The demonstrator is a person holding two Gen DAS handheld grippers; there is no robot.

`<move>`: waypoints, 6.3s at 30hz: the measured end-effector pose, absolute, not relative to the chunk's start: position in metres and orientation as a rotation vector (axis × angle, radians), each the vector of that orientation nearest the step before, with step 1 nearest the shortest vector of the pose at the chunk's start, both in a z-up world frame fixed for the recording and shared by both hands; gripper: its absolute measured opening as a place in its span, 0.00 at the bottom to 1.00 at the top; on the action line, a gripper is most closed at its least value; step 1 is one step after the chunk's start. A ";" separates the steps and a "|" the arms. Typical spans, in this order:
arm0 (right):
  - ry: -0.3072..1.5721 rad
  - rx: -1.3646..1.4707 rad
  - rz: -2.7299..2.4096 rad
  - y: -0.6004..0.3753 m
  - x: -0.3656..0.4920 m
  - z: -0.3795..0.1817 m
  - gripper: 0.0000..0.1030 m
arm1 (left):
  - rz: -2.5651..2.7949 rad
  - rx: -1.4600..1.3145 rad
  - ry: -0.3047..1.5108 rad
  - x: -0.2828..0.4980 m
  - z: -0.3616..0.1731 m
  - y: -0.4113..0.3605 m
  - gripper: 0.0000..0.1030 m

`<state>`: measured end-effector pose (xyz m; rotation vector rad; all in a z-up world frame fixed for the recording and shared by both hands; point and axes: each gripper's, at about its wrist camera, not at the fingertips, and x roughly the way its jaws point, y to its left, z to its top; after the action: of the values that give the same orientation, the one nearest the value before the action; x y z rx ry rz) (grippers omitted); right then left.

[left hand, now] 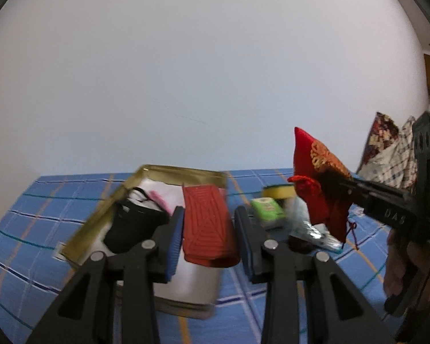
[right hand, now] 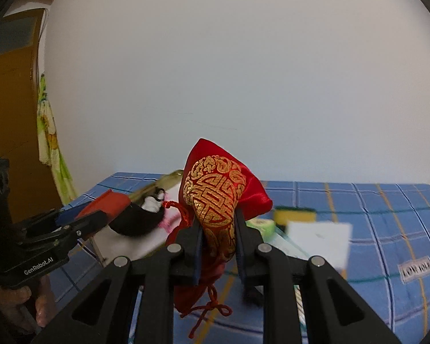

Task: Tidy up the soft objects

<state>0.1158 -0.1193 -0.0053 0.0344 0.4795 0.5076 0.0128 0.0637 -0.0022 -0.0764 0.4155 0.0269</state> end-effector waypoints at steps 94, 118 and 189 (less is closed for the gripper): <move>0.781 -0.091 0.483 -0.169 0.160 -0.084 0.35 | -0.018 -0.114 0.653 0.112 -0.051 0.018 0.74; 0.839 -0.101 0.593 -0.148 0.172 -0.091 0.48 | -0.011 -0.115 0.660 0.114 -0.053 0.014 0.74; 0.632 0.058 0.315 -0.223 0.157 -0.073 0.42 | -0.275 0.003 0.751 0.136 -0.068 -0.086 0.08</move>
<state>0.1575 -0.2227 -0.0734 0.0582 0.6322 0.3152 0.1360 -0.0860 -0.0685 0.0031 0.7506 -0.2746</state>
